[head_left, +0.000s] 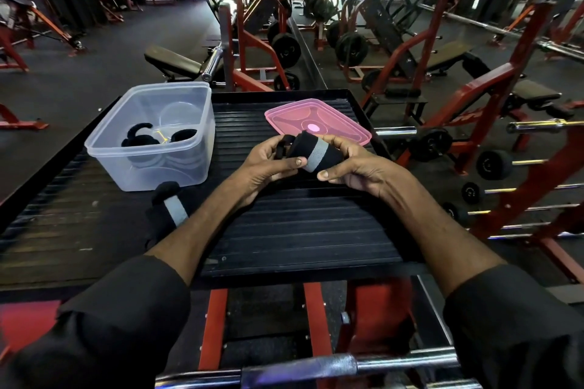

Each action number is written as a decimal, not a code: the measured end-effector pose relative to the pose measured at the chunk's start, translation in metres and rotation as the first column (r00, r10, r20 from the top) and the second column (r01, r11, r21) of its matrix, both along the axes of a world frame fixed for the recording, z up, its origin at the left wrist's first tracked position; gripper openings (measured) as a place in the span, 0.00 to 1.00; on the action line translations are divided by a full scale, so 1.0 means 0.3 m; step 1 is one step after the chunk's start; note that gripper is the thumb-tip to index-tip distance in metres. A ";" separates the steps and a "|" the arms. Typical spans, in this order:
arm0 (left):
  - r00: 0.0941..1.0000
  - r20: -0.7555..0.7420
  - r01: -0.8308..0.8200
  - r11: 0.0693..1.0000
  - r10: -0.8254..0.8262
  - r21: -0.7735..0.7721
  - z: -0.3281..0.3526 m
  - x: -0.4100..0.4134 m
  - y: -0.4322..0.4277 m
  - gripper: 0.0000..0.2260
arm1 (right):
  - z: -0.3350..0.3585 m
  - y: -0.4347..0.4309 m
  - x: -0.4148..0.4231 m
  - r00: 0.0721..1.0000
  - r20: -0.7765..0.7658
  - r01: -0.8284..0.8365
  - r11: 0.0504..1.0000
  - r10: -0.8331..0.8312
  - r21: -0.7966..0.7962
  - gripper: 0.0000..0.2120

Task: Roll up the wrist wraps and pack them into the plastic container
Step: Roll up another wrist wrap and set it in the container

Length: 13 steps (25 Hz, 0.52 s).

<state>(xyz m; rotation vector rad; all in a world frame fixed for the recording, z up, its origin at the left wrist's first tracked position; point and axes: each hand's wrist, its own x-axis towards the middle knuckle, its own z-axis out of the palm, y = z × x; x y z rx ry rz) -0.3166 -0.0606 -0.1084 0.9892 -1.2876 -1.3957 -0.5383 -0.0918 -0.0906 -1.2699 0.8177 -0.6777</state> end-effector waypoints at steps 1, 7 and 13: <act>1.000 0.001 0.007 1.000 -0.007 0.002 0.004 0.003 0.007 0.20 | 0.009 0.001 -0.007 1.000 -0.012 -0.022 1.000 0.022 -0.002 0.39; 0.997 0.066 0.047 0.998 -0.045 -0.036 0.026 0.002 0.040 0.24 | 0.011 0.011 -0.019 0.993 -0.112 -0.046 0.998 0.042 -0.037 0.34; 0.961 0.274 0.035 0.979 0.022 -0.202 0.044 0.001 0.087 0.27 | 0.021 0.073 0.034 0.947 -0.315 -0.050 0.949 -0.054 -0.311 0.34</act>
